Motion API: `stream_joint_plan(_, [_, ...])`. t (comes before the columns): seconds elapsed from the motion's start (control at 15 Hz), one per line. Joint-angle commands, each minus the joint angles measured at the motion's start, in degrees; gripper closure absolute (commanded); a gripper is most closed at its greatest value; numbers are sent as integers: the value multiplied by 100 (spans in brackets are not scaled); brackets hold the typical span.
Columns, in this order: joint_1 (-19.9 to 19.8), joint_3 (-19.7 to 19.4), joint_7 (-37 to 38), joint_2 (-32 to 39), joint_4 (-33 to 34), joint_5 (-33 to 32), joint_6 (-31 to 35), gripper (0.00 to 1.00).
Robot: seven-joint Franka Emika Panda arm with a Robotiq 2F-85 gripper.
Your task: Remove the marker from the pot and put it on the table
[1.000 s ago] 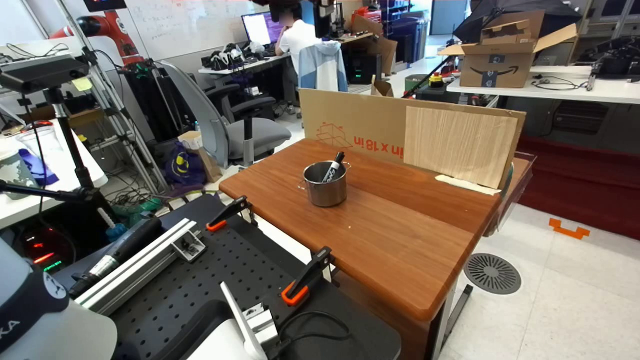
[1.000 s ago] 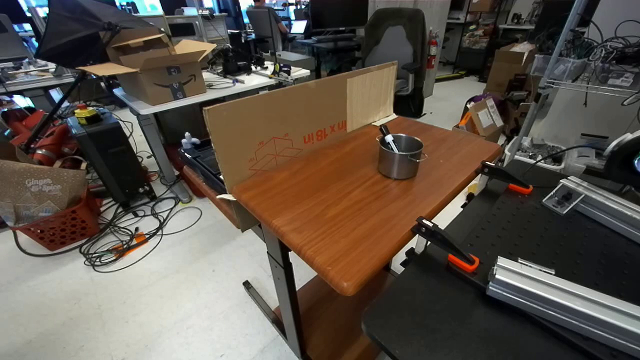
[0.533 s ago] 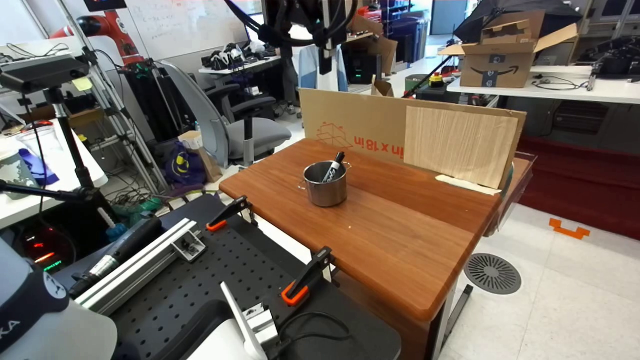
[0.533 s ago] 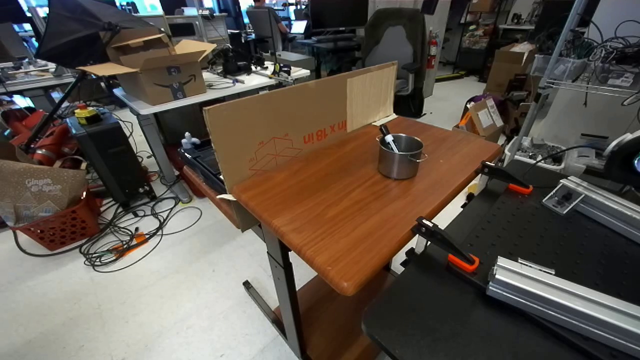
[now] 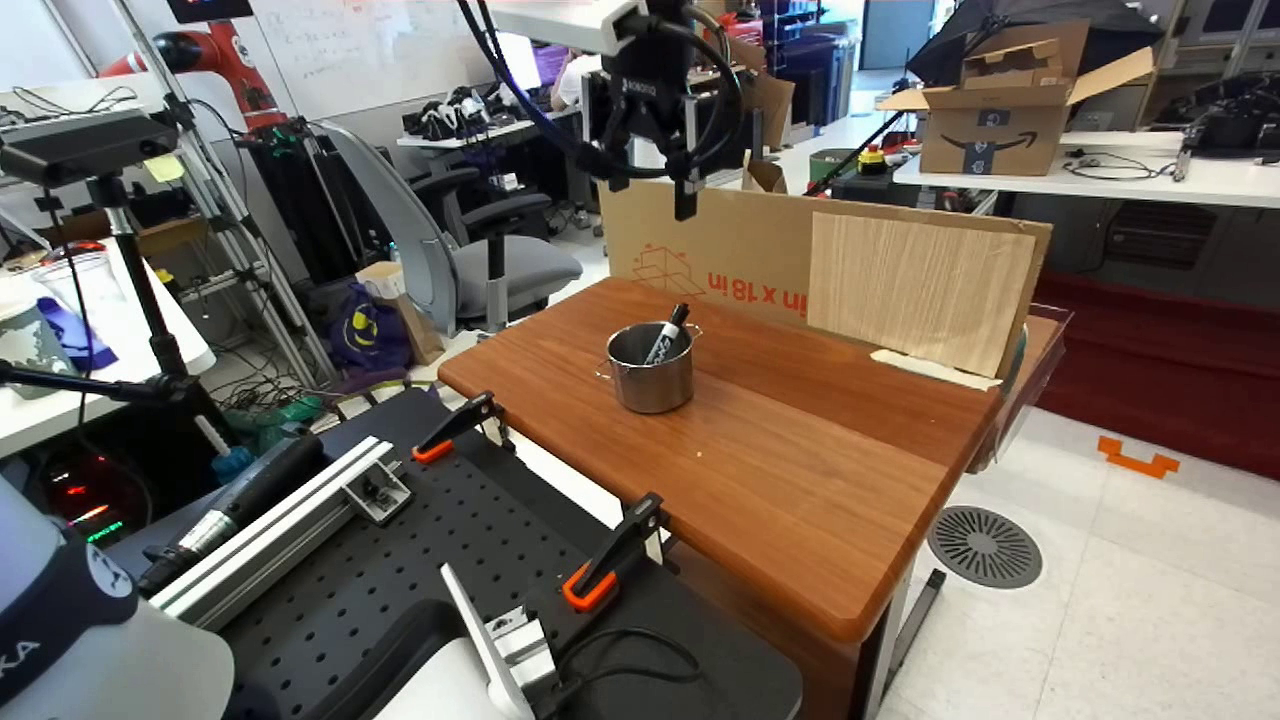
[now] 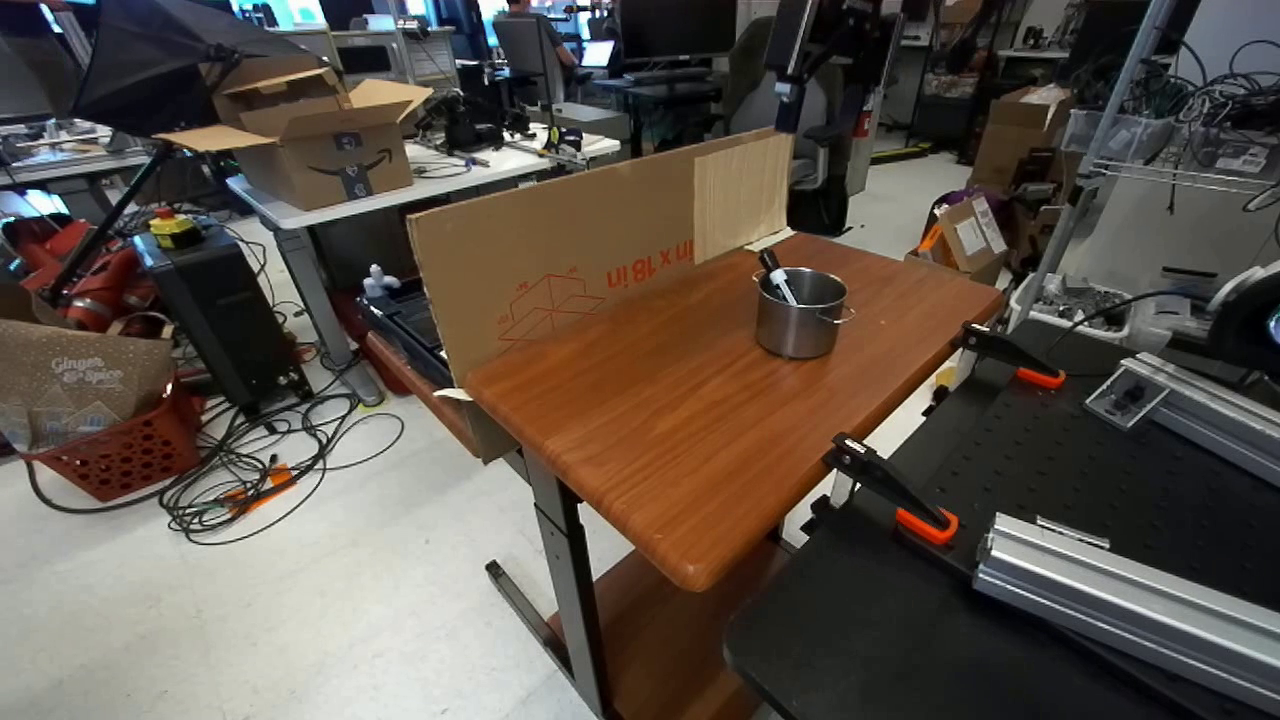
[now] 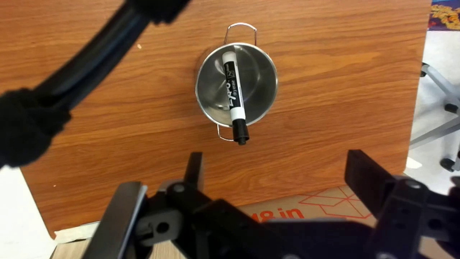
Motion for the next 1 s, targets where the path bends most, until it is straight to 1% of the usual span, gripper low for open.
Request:
stream_joint_plan(0.0, [-102, 158, 374, 537, 256, -403, 203, 0])
stream_joint_plan(0.4, [-53, 138, 951, 1259, 512, -1145, 291, 0])
stream_joint_plan(0.93, [40, 199, 1270, 1933, 1032, -1368, 314, 0])
